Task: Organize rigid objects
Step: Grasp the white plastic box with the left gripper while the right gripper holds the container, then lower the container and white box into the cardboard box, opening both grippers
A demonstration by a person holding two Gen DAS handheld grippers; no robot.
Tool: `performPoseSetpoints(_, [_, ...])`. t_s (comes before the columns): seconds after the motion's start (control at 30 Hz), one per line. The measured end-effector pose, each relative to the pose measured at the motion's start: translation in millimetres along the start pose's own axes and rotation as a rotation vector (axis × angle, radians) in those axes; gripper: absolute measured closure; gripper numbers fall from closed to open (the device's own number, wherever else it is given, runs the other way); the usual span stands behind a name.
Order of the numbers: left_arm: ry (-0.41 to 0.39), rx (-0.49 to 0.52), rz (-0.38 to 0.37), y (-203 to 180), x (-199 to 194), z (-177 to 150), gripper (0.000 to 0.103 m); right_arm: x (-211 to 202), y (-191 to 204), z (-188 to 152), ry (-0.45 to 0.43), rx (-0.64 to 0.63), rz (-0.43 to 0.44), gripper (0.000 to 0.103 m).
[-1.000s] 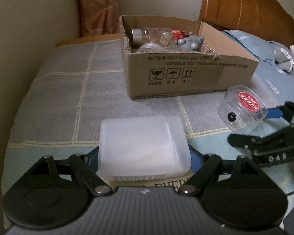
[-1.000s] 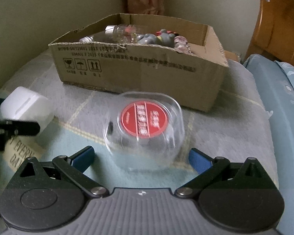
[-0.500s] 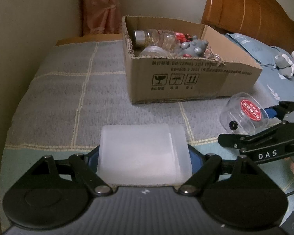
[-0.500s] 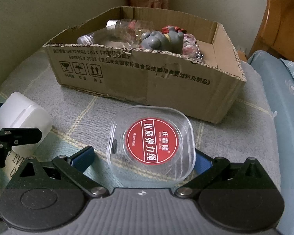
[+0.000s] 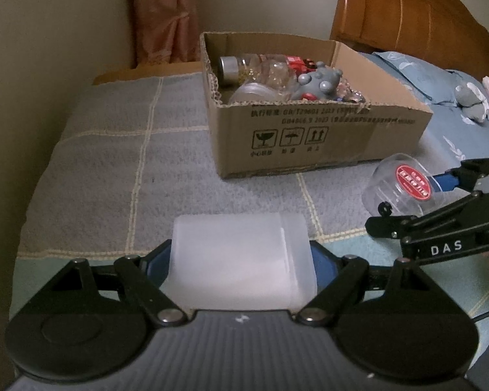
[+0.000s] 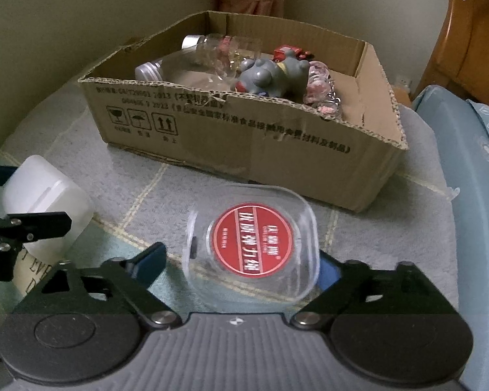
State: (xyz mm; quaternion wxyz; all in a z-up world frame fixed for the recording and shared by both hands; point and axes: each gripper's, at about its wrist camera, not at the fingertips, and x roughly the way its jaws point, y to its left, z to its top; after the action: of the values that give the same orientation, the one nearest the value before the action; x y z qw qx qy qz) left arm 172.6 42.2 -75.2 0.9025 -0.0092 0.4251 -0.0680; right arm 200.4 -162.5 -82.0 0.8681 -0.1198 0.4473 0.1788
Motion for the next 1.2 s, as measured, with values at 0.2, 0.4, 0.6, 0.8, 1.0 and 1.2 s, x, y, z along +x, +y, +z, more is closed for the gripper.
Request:
performPoseSetpoints(0.2, [-0.015,0.005,-0.01,1.1,2.0,3.6,0.019,-0.3,1.2,0.1,0.005,-0.052,-0.02,0.022])
performPoseSetpoints(0.4, [-0.01,0.011,-0.017,2.6,2.2,3.9,0.02,0.4,0.1,2.5,0.013,-0.06,-0.016,0.022])
performPoseSetpoints(0.6, [0.009,0.043,-0.029,5.7,0.2,5.7,0.02,-7.2,-0.6,2.3,0.008,-0.072,0.025,0.023])
performPoseSetpoints(0.8, [0.028,0.115,-0.049,7.1,-8.9,8.1,0.02,-23.1,-2.2,2.7,-0.01,-0.092,0.048,0.023])
performPoseSetpoints(1.0, [0.036,0.145,-0.084,11.1,-21.1,18.4,0.02,-52.0,-4.9,10.2,-0.06,-0.109,0.085,0.023])
performPoseSetpoints(1.2, [-0.006,0.211,-0.105,6.7,-39.6,39.1,0.02,-80.7,-14.6,34.0,-0.135,-0.112,0.092,0.023])
